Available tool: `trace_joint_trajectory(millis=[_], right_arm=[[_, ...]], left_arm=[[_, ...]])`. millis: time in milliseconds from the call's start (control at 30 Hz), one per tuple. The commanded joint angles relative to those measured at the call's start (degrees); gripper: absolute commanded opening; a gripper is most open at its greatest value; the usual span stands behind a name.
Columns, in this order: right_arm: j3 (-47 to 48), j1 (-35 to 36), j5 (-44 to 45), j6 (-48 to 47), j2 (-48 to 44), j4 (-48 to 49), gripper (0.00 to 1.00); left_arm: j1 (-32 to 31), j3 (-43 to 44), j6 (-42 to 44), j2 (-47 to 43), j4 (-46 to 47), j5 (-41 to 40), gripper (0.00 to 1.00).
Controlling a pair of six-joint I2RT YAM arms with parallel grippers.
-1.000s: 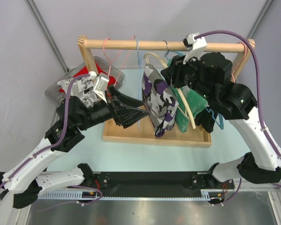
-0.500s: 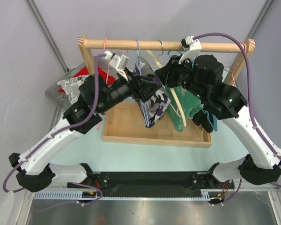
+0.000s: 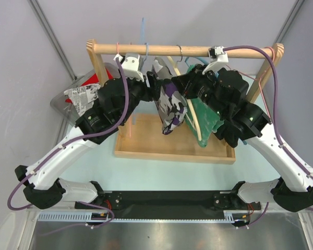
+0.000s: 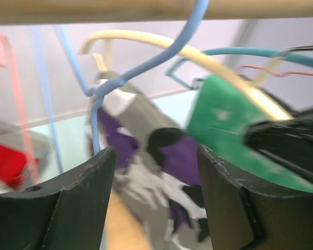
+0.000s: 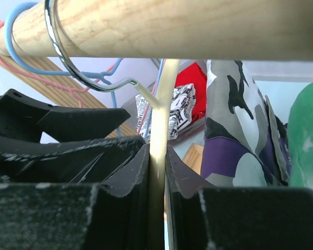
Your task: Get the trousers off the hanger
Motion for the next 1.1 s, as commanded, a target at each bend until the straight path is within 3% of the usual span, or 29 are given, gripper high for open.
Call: trace_joint_trajectory(millis=[0, 167, 300, 467, 633, 867, 1067], right_arm=[[-0.91, 2.19, 0.42, 0.99, -0.88, 1.93, 0.13], [-0.03, 5.17, 1.38, 1.16, 0.88, 2.81, 0.09], [0.76, 7.11, 2.0, 0.99, 2.02, 3.34, 0.1], [1.03, 8.69, 3.93, 0.99, 2.2, 4.04, 0.12], [0.85, 9.66, 4.9, 1.16, 2.02, 4.83, 0.12], [1.29, 10.19, 5.08, 1.52, 2.81, 5.71, 0.28], [2.25, 10.28, 4.9, 2.13, 3.34, 6.59, 0.34]], left_arm=[[-0.22, -1.92, 5.92, -2.52, -0.16, -10.48, 0.7], [0.83, -4.82, 8.04, -5.07, -0.15, -14.97, 0.73], [1.36, -8.15, 6.99, -9.46, -0.59, -12.69, 0.73], [1.45, -8.87, 2.16, -14.39, -3.14, 0.72, 0.73], [1.36, -9.13, -1.88, -17.99, -5.16, 7.43, 0.73], [1.36, -8.6, -5.84, -22.3, -6.22, 17.88, 0.73], [1.36, -9.39, -9.88, -25.55, -3.67, 27.9, 0.73]])
